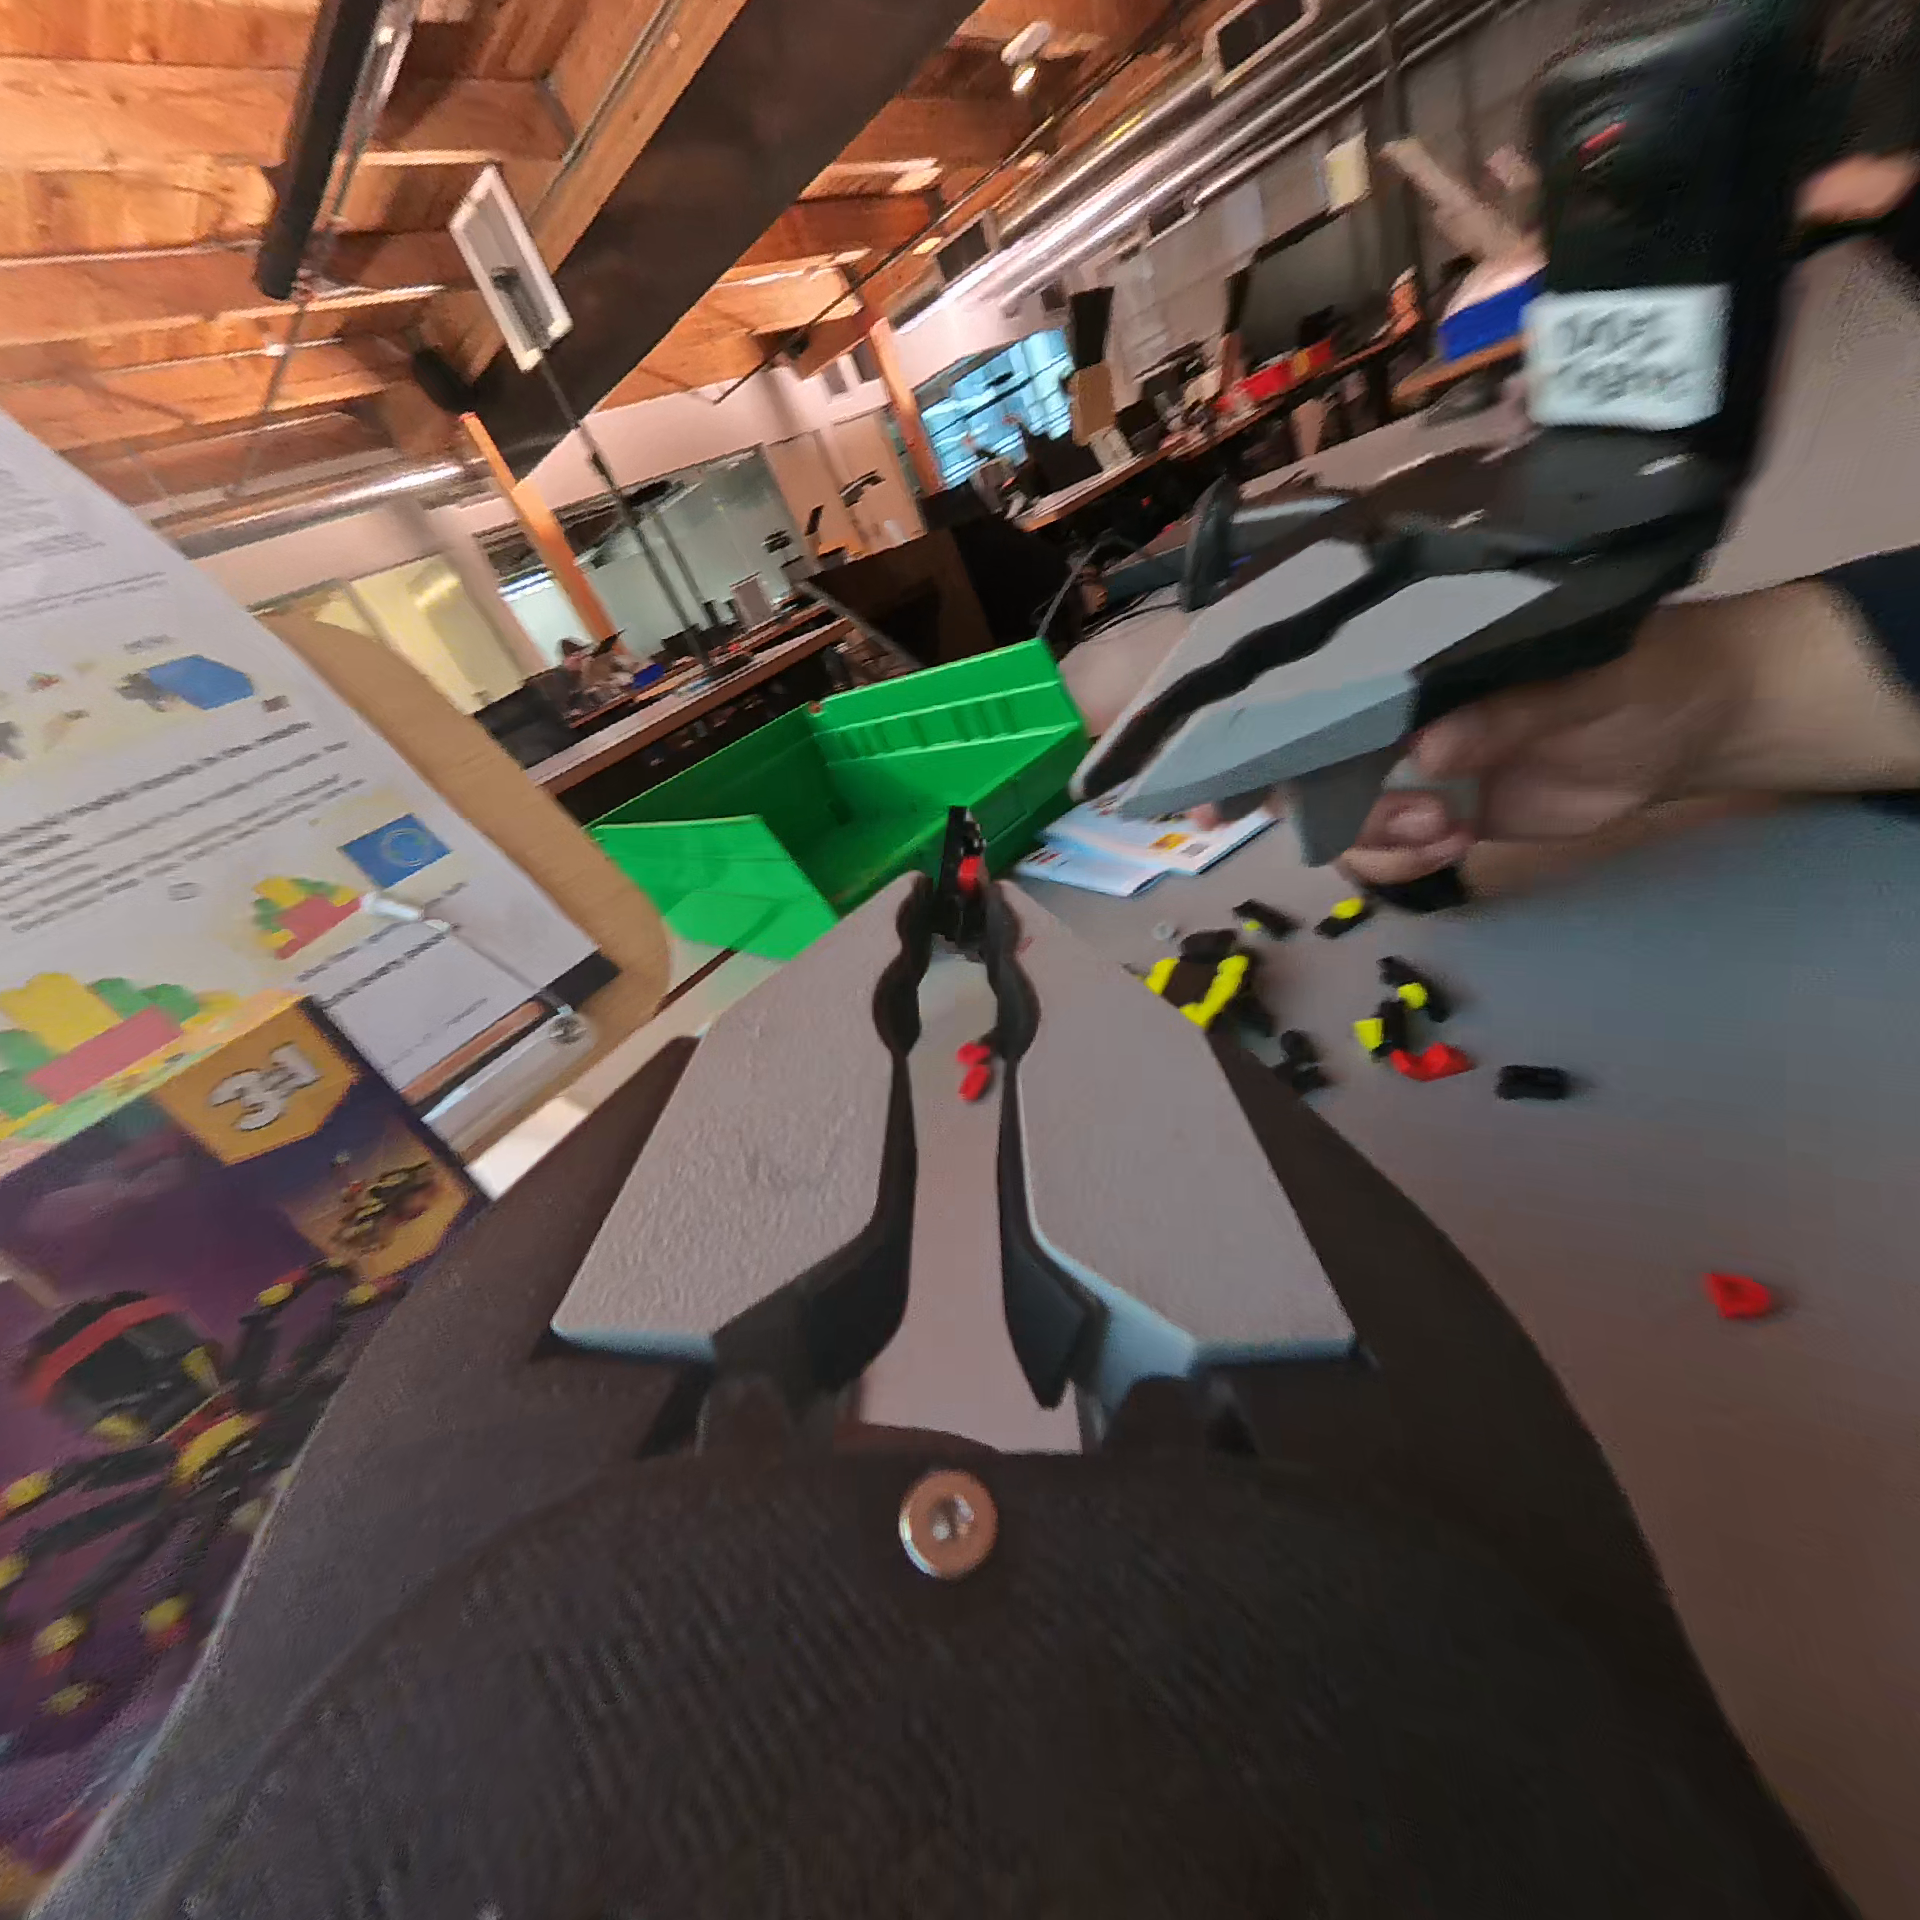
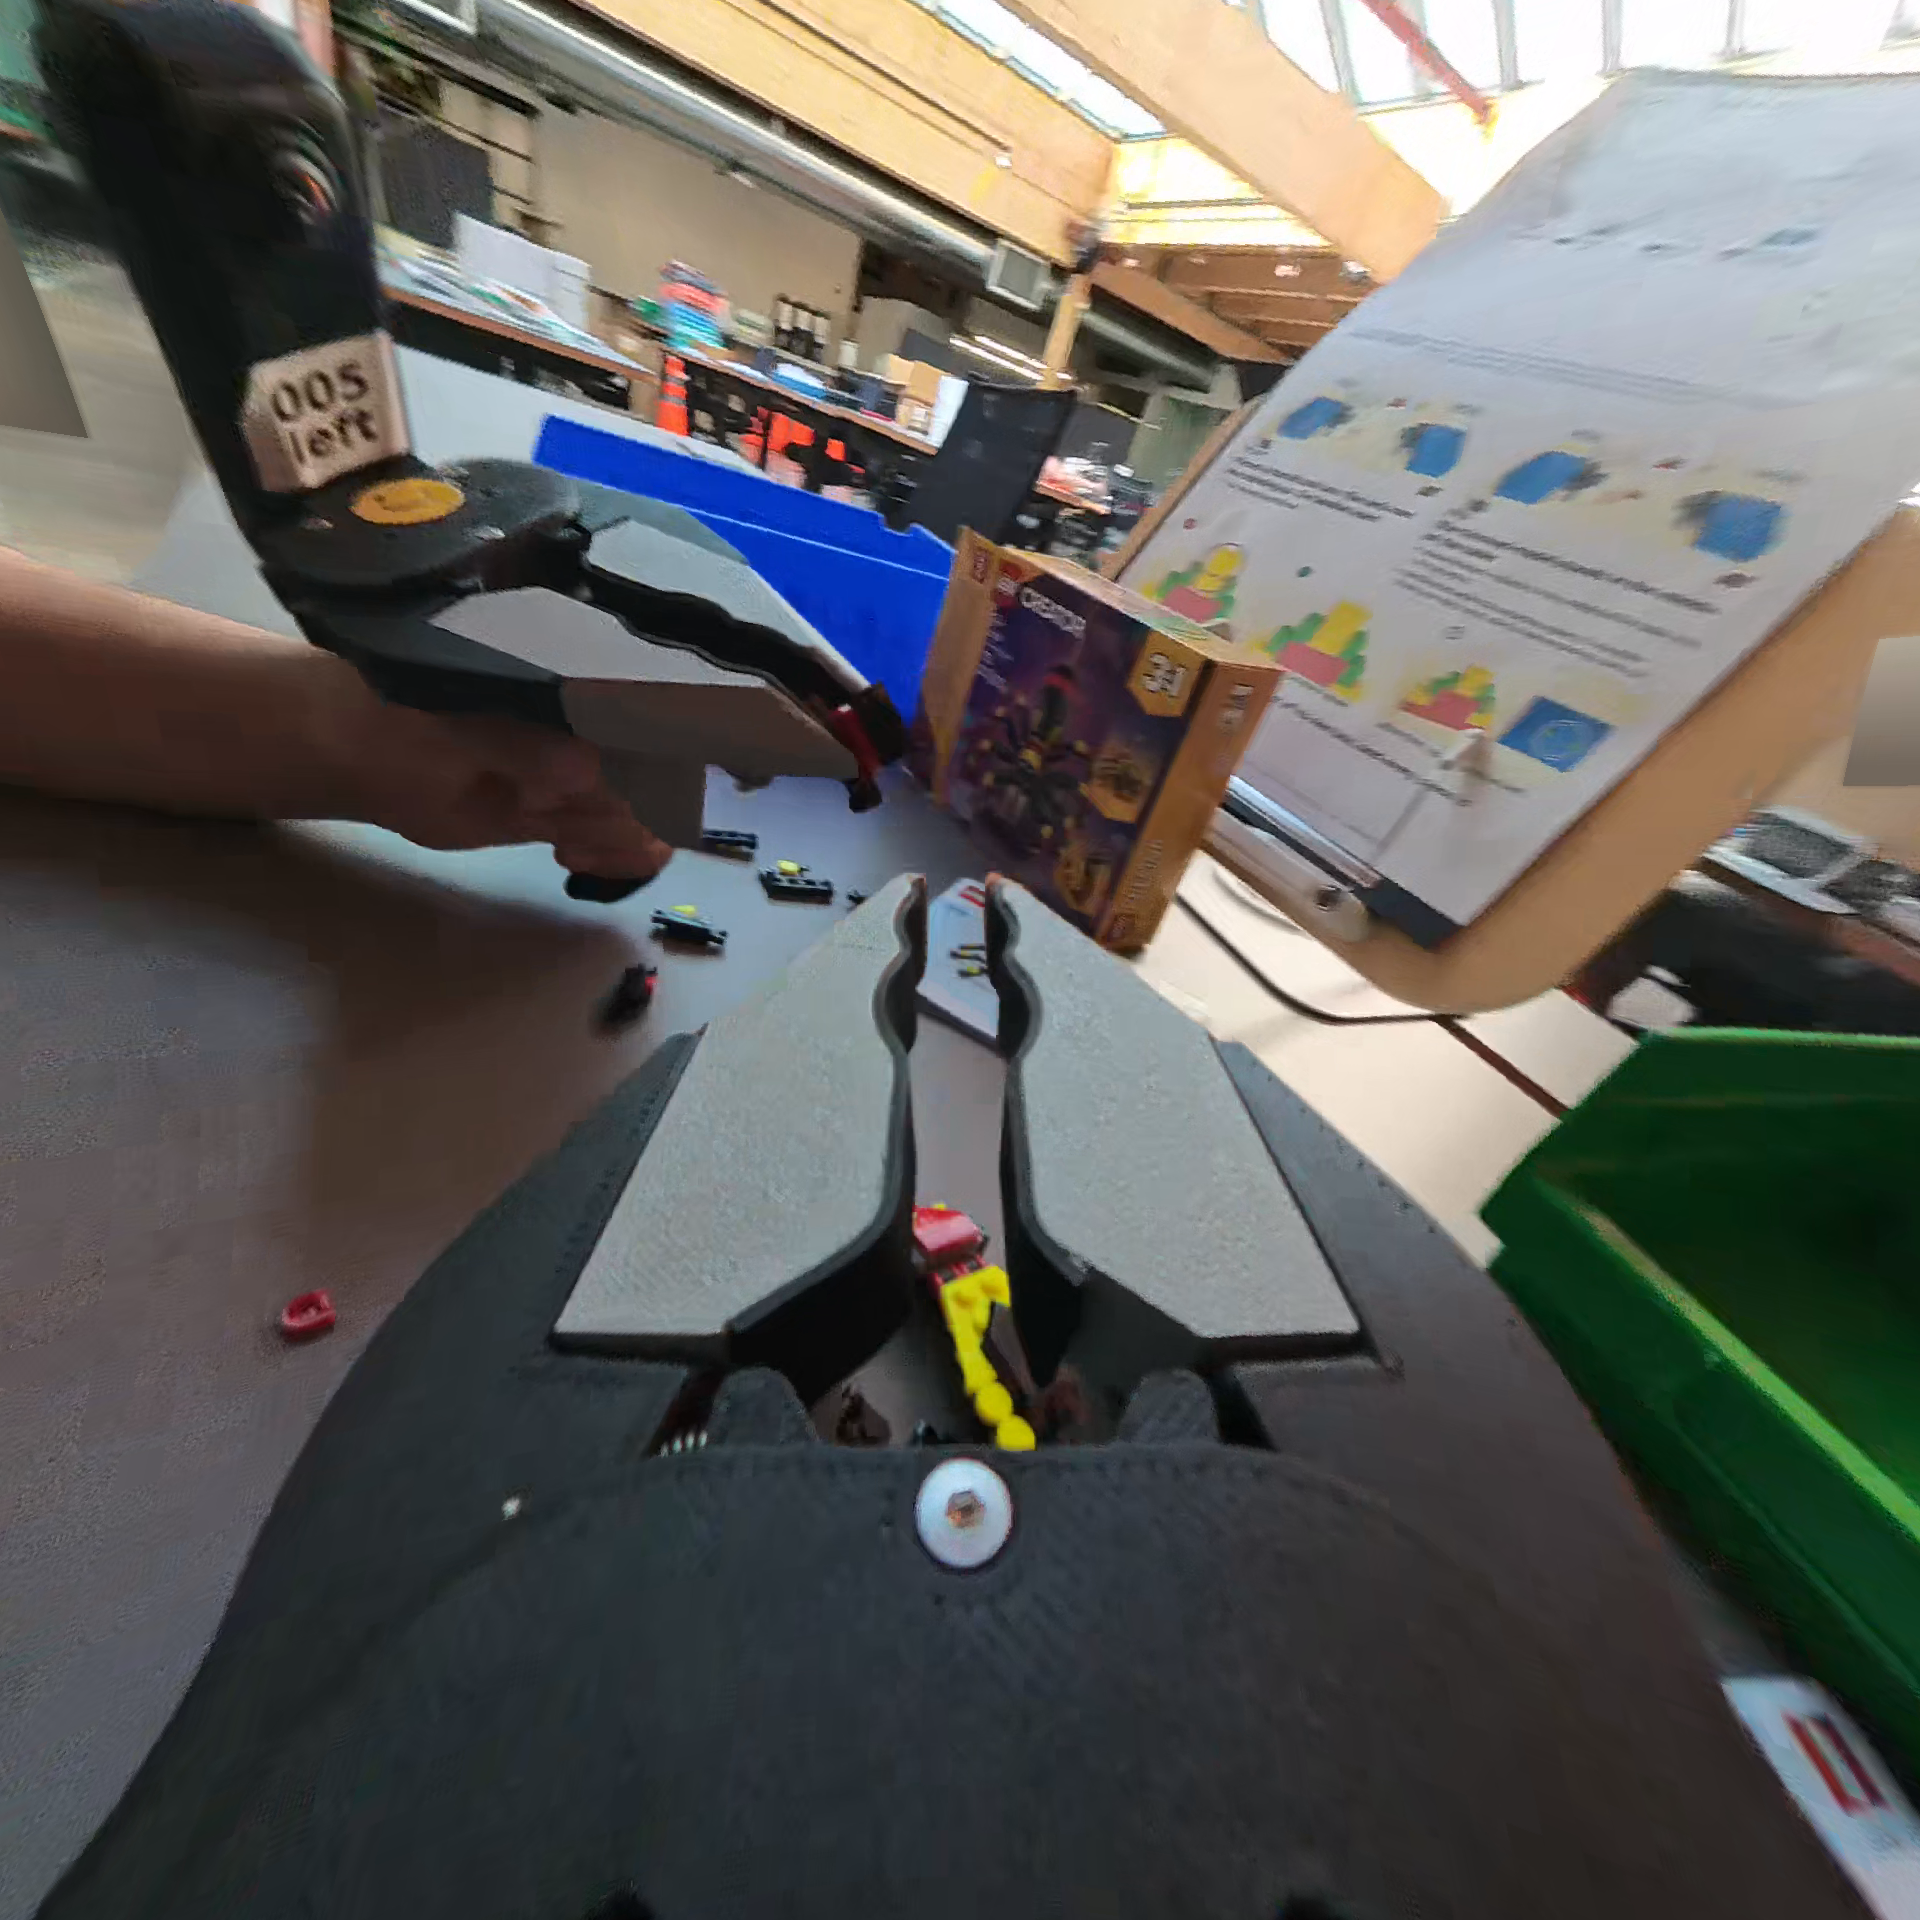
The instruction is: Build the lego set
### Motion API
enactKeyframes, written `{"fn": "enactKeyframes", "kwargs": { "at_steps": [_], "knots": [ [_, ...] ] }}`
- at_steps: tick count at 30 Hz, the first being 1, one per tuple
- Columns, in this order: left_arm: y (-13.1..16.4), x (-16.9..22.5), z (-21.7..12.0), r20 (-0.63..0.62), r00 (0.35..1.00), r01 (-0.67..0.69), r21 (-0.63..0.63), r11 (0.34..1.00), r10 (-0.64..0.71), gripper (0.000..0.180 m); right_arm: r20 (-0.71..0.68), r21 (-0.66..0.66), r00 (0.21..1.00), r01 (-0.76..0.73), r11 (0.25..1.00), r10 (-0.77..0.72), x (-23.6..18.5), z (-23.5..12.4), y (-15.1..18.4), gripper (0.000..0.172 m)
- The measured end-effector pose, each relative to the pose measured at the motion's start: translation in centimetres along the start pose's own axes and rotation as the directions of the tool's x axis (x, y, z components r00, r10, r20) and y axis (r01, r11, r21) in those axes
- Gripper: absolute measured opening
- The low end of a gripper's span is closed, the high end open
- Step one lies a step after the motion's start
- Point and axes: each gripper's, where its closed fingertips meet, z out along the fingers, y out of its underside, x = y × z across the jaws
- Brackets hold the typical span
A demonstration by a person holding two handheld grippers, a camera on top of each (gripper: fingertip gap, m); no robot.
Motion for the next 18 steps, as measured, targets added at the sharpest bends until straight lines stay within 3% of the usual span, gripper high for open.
{"fn": "enactKeyframes", "kwargs": {
  "at_steps": [4, 8, 15, 18],
  "knots": [
    [-1.6, 0.5, 0.5, -0.175, 0.975, 0.15, 0.068, 0.986, -0.136, 0.006, 0.163, -0.013, 0.986, -0.017, 1.0, 0.019, -0.1, 1.2, -0.1, 0.011],
    [-2.9, 0.3, 1.2, -0.357, 0.886, 0.351, 0.101, 0.931, -0.295, 0.006, 0.177, -0.011, 0.984, -0.026, 1.0, 0.028, 0.6, 1.0, 0.9, 0.01],
    [-1.6, 1.2, 1.9, -0.386, 0.863, 0.391, 0.106, 0.914, -0.325, 0.007, 0.122, 0.005, 0.992, -0.044, 0.999, 0.043, 0.6, 0.7, 0.1, 0.009],
    [-1.7, 0.7, 1.8, -0.353, 0.864, 0.429, 0.142, 0.892, -0.36, 0.007, 0.182, 0.01, 0.981, -0.07, 0.997, 0.067, -0.5, 0.8, 0.0, 0.009]
  ]
}}
